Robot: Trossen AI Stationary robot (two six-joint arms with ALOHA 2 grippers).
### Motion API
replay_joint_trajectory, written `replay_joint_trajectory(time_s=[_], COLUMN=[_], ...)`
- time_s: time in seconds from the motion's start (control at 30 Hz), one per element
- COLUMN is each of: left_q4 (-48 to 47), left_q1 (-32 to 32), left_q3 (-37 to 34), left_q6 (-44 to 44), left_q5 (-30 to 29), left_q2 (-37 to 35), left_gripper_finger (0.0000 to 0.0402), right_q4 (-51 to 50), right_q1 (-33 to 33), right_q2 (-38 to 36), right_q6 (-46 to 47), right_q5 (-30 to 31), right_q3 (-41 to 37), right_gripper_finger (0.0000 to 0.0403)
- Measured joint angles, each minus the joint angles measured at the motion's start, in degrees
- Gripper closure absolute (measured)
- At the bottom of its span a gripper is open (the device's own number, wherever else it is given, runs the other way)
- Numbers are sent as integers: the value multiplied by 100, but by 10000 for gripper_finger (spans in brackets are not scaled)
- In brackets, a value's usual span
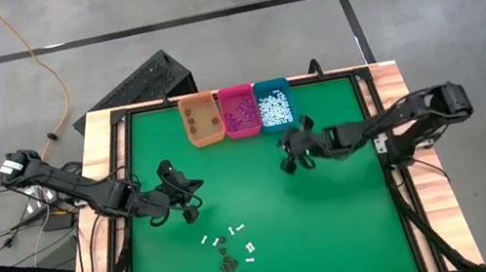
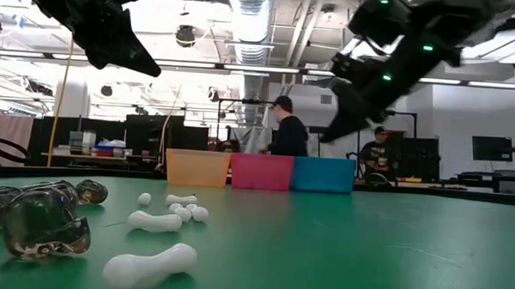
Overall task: Sort Halloween decoration
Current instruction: Put the white bone toy into the blue bin
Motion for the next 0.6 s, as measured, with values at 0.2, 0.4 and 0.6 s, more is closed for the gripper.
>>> replay_joint_trajectory(time_s=[0.2, 0.4, 0.6], left_q4=[-7, -15, -176], left_q1=[1, 2, 2], left_q3=[0, 0, 0], left_q6=[4, 4, 2], left_q5=[-4, 6, 7], left_q2=[-1, -1, -1], left_gripper_finger=[401, 402, 402], right_q4=[8, 185, 249], right_q1=[-1134, -2191, -2637], right_q2=[-1, -4, -7], right_q6=[-768, -750, -745], right_q5=[46, -395, -1434], right_q3=[607, 709, 709], right_gripper_finger=[385, 341, 271])
